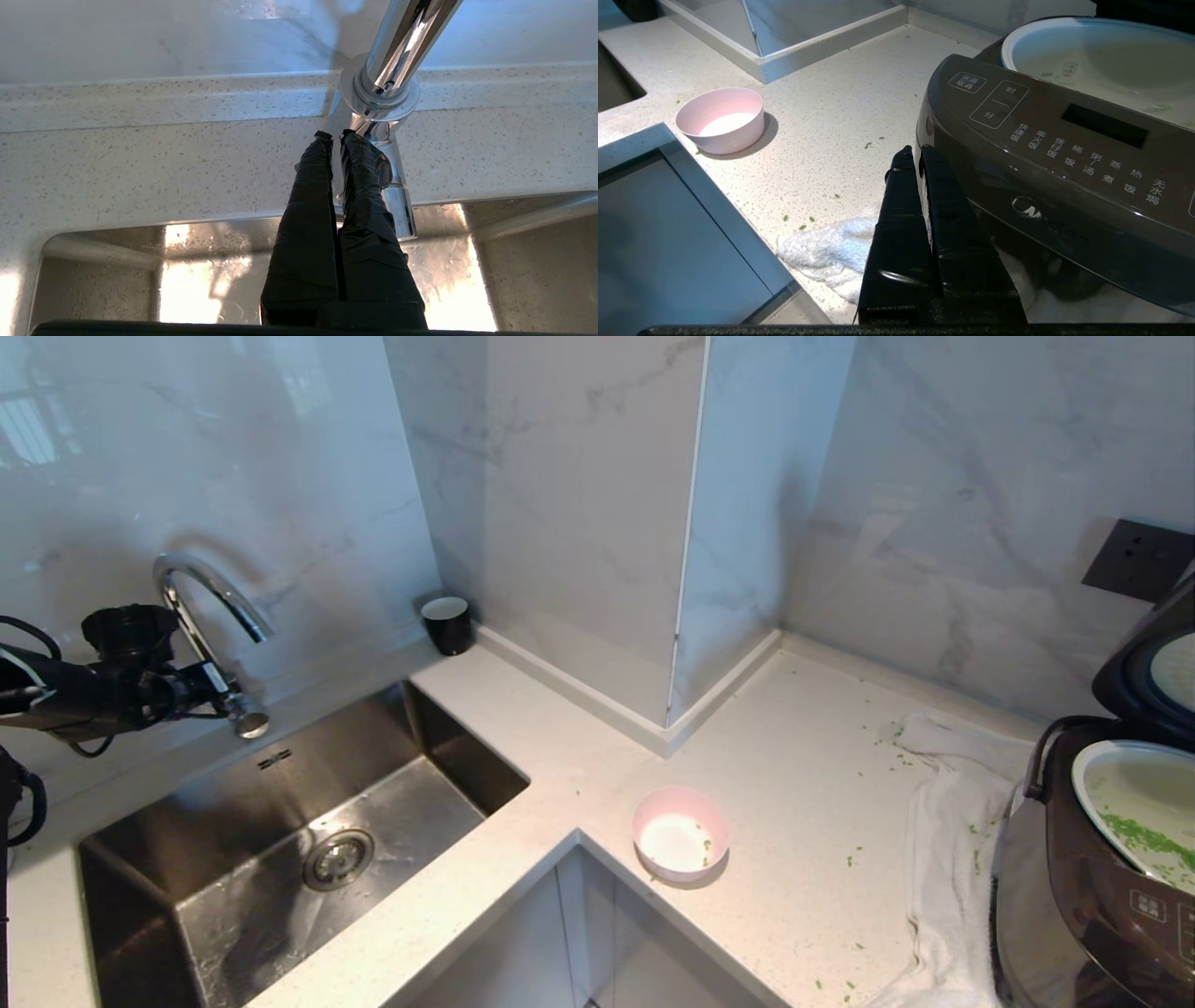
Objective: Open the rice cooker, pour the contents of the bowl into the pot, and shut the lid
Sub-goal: Turn on the tap
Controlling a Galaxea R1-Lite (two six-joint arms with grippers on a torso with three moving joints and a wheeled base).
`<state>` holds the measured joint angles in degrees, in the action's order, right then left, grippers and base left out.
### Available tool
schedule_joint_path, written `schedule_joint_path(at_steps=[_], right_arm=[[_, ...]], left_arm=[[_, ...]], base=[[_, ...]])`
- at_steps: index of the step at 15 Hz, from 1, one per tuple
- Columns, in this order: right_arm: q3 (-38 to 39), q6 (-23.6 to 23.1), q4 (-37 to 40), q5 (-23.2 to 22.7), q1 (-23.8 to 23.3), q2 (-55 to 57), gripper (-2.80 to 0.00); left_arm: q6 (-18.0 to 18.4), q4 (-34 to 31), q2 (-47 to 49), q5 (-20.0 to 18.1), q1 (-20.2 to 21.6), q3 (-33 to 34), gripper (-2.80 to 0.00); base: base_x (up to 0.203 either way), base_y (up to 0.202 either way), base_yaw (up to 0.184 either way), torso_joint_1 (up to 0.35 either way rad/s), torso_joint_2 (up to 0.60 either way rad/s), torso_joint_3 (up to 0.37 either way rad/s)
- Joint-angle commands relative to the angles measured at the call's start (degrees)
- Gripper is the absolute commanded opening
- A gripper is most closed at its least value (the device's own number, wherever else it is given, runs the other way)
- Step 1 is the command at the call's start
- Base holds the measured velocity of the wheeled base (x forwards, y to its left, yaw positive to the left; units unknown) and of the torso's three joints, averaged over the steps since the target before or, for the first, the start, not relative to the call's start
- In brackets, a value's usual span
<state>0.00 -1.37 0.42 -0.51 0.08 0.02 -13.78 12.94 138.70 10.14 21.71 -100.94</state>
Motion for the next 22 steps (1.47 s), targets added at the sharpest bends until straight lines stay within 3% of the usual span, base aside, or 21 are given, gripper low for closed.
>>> schedule_joint_path(at_steps=[1, 16, 22], right_arm=[[0.1, 0.0, 0.0, 0.0, 0.0, -0.1, -2.80], [0.1, 0.0, 0.0, 0.0, 0.0, -0.1, -2.80], [0.1, 0.0, 0.0, 0.0, 0.0, 0.0, -2.80]], left_arm=[[-0.1, -0.1, -0.2, 0.1, -0.1, 0.1, -2.80], [-1.2, -1.0, -1.6, 0.1, -1.3, 1.0, -2.80], [-1.1, -0.9, -0.8, 0.3, 1.8, -0.7, -2.80]], base=[[0.000, 0.000, 0.000, 0.000, 0.00, 0.000], [0.000, 0.000, 0.000, 0.000, 0.00, 0.000], [0.000, 0.000, 0.000, 0.000, 0.00, 0.000]])
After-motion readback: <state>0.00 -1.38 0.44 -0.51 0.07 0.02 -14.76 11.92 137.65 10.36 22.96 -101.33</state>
